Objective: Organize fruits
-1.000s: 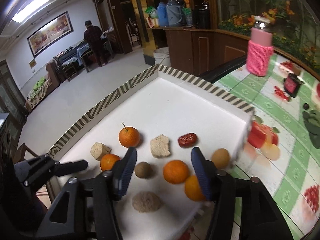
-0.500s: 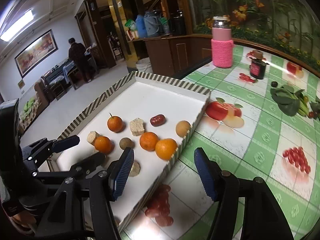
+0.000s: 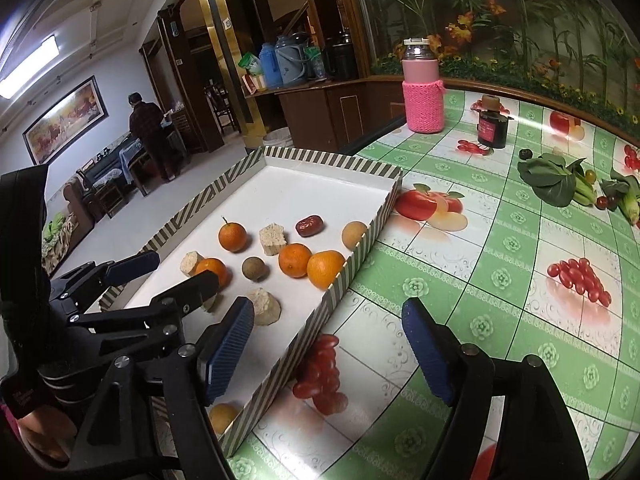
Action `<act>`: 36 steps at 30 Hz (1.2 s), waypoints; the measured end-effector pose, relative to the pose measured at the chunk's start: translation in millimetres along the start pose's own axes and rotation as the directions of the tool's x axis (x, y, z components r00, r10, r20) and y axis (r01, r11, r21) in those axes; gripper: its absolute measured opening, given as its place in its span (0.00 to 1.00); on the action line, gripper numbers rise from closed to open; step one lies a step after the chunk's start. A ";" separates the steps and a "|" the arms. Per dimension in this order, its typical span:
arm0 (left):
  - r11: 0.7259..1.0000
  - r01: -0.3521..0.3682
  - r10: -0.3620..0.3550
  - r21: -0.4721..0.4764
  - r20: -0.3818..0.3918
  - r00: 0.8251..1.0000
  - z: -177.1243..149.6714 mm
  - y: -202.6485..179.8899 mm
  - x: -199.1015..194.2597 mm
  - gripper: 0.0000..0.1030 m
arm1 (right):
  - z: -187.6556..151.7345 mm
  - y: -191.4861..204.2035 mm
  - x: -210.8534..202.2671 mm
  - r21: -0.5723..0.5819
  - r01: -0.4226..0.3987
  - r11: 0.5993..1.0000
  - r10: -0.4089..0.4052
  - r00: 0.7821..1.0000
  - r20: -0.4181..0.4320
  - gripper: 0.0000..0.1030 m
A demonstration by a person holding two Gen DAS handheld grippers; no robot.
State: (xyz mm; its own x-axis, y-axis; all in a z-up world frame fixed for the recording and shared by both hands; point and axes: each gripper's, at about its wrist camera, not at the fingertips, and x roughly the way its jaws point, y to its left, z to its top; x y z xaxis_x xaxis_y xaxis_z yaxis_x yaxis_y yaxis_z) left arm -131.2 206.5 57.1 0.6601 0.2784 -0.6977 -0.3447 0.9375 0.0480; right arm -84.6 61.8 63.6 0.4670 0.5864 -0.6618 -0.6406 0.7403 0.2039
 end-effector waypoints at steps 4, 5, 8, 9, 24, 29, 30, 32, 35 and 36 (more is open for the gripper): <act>1.000 -0.005 0.005 -0.002 0.003 1.000 -0.4 -0.6 -2.1 0.75 | -1.4 0.2 -1.7 -0.004 -0.003 1.000 0.003 1.000 0.002 0.78; 1.000 -0.009 0.009 0.000 0.003 1.000 0.0 -0.8 -1.9 0.75 | -2.5 1.3 -3.3 -0.005 -0.003 1.000 0.003 1.000 0.003 0.78; 1.000 -0.015 0.015 -0.005 0.000 1.000 0.0 0.1 -1.6 0.75 | -4.3 2.6 -6.1 -0.006 -0.003 1.000 0.003 1.000 0.005 0.78; 1.000 -0.017 0.017 -0.008 0.000 1.000 0.0 0.6 -1.3 0.75 | -4.9 3.1 -6.7 -0.005 -0.003 1.000 0.003 1.000 0.004 0.78; 1.000 -0.027 0.027 -0.001 0.009 1.000 -3.2 0.1 -0.3 0.75 | -5.3 6.8 -0.4 -0.013 -0.012 1.000 0.011 1.000 -0.016 0.78; 1.000 -0.030 0.030 -0.004 0.006 1.000 -2.7 1.6 0.8 0.75 | -5.1 6.8 3.7 -0.014 -0.014 1.000 0.014 1.000 -0.028 0.78; 1.000 -0.030 0.030 -0.005 0.007 1.000 -2.6 2.0 0.9 0.75 | -4.8 7.5 4.6 -0.018 -0.015 1.000 0.015 0.999 -0.029 0.78; 0.999 -0.032 0.032 -0.008 0.009 0.999 -2.1 3.3 1.2 0.75 | -4.1 8.2 6.0 -0.023 -0.015 1.000 0.014 0.999 -0.032 0.78; 0.999 -0.035 0.035 -0.013 0.007 0.999 -1.3 5.3 2.6 0.75 | -3.3 9.2 6.9 -0.028 -0.016 0.999 0.015 0.999 -0.033 0.78; 0.999 -0.036 0.036 -0.013 0.007 0.999 -0.9 4.7 2.9 0.75 | -3.0 9.4 7.4 -0.029 -0.017 0.999 0.016 0.999 -0.034 0.78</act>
State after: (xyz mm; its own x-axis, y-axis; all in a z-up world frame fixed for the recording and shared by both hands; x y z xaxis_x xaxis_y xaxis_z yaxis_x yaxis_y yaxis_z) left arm -131.5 211.5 54.7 0.6517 0.3131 -0.6908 -0.3765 0.9242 0.0637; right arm -89.0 72.1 58.4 0.4357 0.5869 -0.6824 -0.6657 0.7204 0.1945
